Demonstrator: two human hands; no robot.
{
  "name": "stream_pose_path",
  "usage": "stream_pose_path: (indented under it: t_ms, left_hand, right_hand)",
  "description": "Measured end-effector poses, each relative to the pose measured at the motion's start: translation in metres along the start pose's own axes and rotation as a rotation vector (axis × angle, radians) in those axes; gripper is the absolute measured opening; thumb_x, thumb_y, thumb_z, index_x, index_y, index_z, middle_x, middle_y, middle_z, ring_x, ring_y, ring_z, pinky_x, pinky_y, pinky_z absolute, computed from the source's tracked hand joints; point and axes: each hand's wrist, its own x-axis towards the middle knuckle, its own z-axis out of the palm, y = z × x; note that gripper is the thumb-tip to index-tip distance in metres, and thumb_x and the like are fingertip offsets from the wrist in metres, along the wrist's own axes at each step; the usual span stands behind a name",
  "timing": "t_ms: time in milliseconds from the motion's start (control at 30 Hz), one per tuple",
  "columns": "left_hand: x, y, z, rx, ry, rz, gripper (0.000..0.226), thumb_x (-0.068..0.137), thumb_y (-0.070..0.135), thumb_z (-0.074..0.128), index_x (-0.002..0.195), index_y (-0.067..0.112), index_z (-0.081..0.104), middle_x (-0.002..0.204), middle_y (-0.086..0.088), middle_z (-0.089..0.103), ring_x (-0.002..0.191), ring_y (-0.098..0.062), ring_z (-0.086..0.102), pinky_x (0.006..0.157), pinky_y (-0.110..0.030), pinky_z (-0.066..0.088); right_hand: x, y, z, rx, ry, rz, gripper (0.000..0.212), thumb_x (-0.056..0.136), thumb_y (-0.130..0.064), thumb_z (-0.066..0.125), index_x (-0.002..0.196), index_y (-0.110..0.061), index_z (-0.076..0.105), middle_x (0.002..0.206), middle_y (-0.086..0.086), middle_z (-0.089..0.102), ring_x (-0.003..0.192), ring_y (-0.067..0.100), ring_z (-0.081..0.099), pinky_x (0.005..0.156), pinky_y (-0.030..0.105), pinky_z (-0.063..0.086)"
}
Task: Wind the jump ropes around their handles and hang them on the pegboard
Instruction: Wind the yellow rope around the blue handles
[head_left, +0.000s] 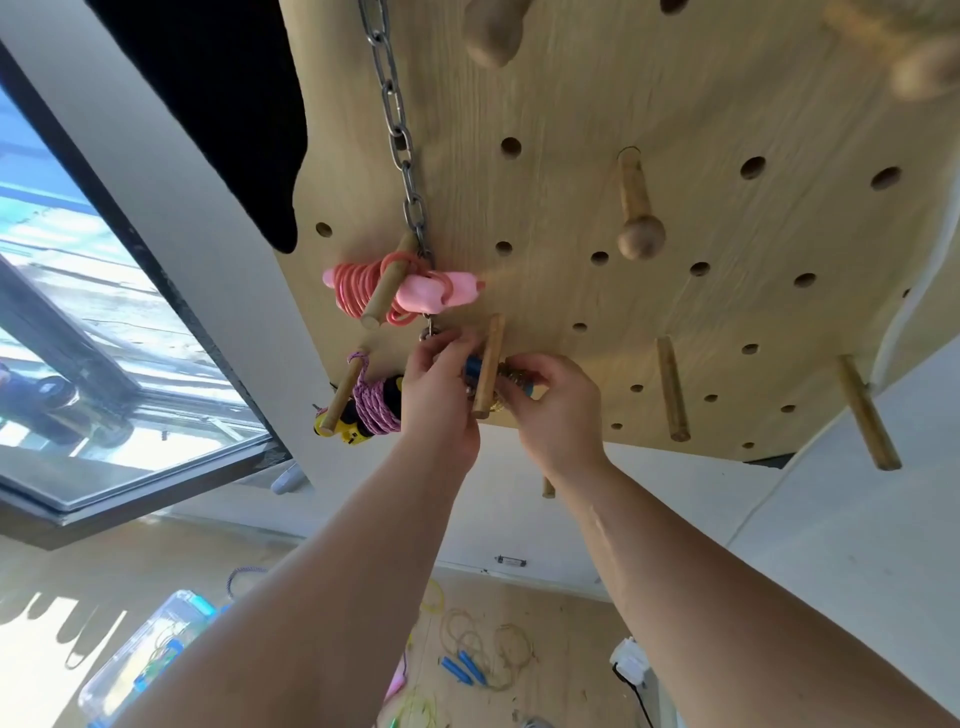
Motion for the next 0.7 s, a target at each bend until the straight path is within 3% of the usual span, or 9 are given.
stream_pose_path:
  t_ms: [133, 267, 367, 467, 600, 700]
  left_hand:
    - [-0.006, -0.001, -0.009, 0.113, 0.019, 0.079, 0.013, 0.093, 0.0, 0.063, 0.103, 0.006, 0.067, 0.092, -0.008, 0.069, 0.081, -0.02, 0.067, 0.075, -0.033, 0.057]
    - [-0.002, 0.003, -0.018, 0.267, 0.013, 0.089, 0.016, 0.086, 0.008, 0.075, 0.101, 0.011, 0.072, 0.096, -0.01, 0.075, 0.097, -0.032, 0.071, 0.092, -0.047, 0.058]
    - [-0.003, 0.007, -0.019, 0.354, 0.023, -0.018, 0.024, 0.083, 0.014, 0.079, 0.105, 0.02, 0.072, 0.102, -0.007, 0.076, 0.101, -0.029, 0.069, 0.09, -0.05, 0.056]
    - [-0.002, 0.007, -0.014, 0.283, -0.022, -0.049, 0.025, 0.084, -0.002, 0.072, 0.104, 0.012, 0.069, 0.1, -0.012, 0.074, 0.096, -0.031, 0.072, 0.085, -0.057, 0.06]
    - [0.0, 0.004, -0.007, 0.309, 0.03, 0.023, 0.029, 0.08, -0.002, 0.077, 0.094, 0.022, 0.067, 0.094, -0.004, 0.074, 0.094, -0.029, 0.074, 0.084, -0.052, 0.061]
    - [0.0, -0.002, -0.009, 0.29, 0.07, 0.052, 0.045, 0.074, 0.009, 0.085, 0.112, 0.021, 0.066, 0.1, -0.004, 0.075, 0.092, -0.029, 0.075, 0.08, -0.051, 0.063]
  right_hand:
    - [0.001, 0.003, 0.012, 0.113, -0.017, 0.183, 0.019, 0.084, -0.023, 0.082, 0.099, -0.015, 0.075, 0.094, -0.005, 0.074, 0.089, 0.012, 0.068, 0.081, 0.027, 0.055]
    - [0.002, -0.002, 0.02, 0.337, -0.054, 0.324, 0.017, 0.083, -0.026, 0.082, 0.096, -0.016, 0.077, 0.09, 0.0, 0.078, 0.087, 0.021, 0.074, 0.082, 0.044, 0.061]
    - [0.002, -0.009, 0.021, 0.481, -0.12, 0.387, 0.011, 0.089, -0.017, 0.076, 0.098, -0.012, 0.078, 0.09, 0.002, 0.079, 0.084, 0.02, 0.075, 0.08, 0.039, 0.063]
    - [0.006, -0.007, 0.023, 0.467, -0.108, 0.435, 0.016, 0.087, -0.014, 0.077, 0.102, -0.011, 0.077, 0.094, 0.002, 0.078, 0.089, 0.021, 0.075, 0.083, 0.043, 0.062]
    - [0.008, -0.006, 0.021, 0.265, -0.091, 0.362, 0.016, 0.087, -0.016, 0.076, 0.102, -0.018, 0.078, 0.097, -0.005, 0.077, 0.095, 0.014, 0.07, 0.088, 0.041, 0.059]
    - [0.002, -0.007, 0.018, 0.175, -0.054, 0.291, 0.017, 0.087, -0.019, 0.075, 0.104, -0.022, 0.076, 0.098, -0.014, 0.071, 0.098, 0.01, 0.065, 0.087, 0.037, 0.057]
